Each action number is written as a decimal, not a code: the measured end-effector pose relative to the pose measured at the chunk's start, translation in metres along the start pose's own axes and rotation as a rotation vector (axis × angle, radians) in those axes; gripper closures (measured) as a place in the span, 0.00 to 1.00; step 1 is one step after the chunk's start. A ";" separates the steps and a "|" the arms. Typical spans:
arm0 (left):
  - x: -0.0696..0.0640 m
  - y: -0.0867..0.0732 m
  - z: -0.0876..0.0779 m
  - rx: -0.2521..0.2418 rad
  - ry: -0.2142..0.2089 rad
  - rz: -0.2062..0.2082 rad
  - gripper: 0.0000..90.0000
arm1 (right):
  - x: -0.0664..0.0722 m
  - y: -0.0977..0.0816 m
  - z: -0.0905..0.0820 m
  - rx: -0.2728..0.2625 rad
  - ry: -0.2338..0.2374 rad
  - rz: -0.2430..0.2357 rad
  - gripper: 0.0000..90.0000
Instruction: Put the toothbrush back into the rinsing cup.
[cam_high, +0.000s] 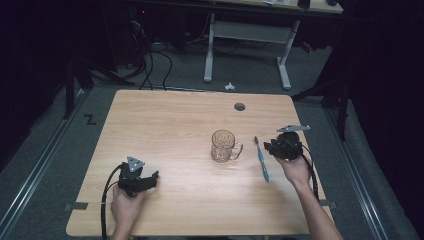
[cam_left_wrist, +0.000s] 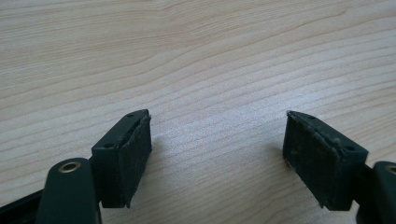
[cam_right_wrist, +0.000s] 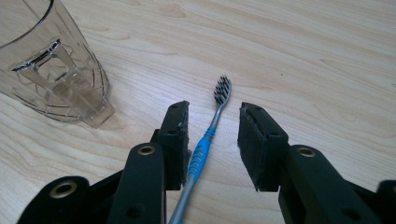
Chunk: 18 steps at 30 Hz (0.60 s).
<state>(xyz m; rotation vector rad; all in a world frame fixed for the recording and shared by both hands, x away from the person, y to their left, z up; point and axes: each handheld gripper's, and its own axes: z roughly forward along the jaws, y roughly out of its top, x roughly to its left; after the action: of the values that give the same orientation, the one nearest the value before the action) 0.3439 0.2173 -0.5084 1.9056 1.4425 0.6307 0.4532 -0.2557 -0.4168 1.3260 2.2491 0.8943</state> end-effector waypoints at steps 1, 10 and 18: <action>0.000 0.000 0.000 0.000 0.000 0.000 0.27 | 0.000 0.001 0.001 0.003 0.000 -0.001 0.70; 0.000 0.000 0.000 0.000 0.000 0.000 0.27 | 0.000 0.010 0.011 0.052 -0.002 -0.016 0.70; 0.000 0.000 0.000 0.000 0.000 0.000 0.27 | 0.002 0.014 0.024 0.104 -0.010 -0.031 0.71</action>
<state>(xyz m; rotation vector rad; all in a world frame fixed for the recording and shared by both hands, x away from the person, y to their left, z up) 0.3439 0.2174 -0.5084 1.9057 1.4425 0.6300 0.4760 -0.2411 -0.4242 1.3329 2.3304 0.7680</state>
